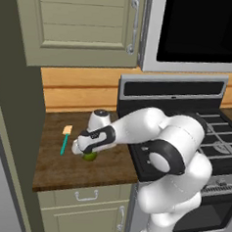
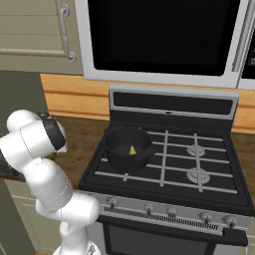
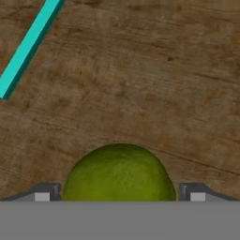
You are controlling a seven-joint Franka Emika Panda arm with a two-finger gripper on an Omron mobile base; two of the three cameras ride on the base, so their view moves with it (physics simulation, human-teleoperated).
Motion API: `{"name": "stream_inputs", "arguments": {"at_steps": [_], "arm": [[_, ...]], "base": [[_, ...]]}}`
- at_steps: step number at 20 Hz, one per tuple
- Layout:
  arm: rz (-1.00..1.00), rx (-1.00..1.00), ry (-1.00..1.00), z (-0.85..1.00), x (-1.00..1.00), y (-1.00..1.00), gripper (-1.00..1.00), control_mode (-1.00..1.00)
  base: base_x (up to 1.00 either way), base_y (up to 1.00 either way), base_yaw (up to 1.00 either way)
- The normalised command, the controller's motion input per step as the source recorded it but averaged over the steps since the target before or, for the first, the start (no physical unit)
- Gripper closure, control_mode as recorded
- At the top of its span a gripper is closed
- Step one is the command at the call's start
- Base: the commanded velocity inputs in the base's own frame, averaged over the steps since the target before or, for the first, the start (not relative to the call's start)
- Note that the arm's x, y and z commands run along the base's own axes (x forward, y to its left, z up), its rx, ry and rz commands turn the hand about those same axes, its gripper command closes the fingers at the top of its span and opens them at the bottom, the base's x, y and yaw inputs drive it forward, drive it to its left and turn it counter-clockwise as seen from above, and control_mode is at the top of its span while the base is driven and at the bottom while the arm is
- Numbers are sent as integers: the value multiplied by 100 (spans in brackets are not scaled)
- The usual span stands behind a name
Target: Put the lemon wedge and lime in the pot. Retrieve the spatula and lightly stir the vegetables in the pot.
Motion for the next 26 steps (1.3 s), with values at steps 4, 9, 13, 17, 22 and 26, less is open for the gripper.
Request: {"name": "stream_inputs", "arguments": {"at_steps": [4, 9, 13, 17, 22, 26], "arm": [[0, 0, 8, -28, -2, 0, -100, -100], [0, 0, 5, -23, -2, 0, 100, -100], [0, 0, 0, 0, -2, 0, 100, -100], [-2, 0, -11, 48, -28, -9, 100, -100], [-14, -3, 1, 100, -13, -8, 100, -100], [-7, -2, 4, 67, -2, -21, 100, -100]], "base": [[0, 0, 0], [0, 0, 0], [0, 0, 0], [0, 0, 0], [0, 0, 0], [0, 0, 0]]}}
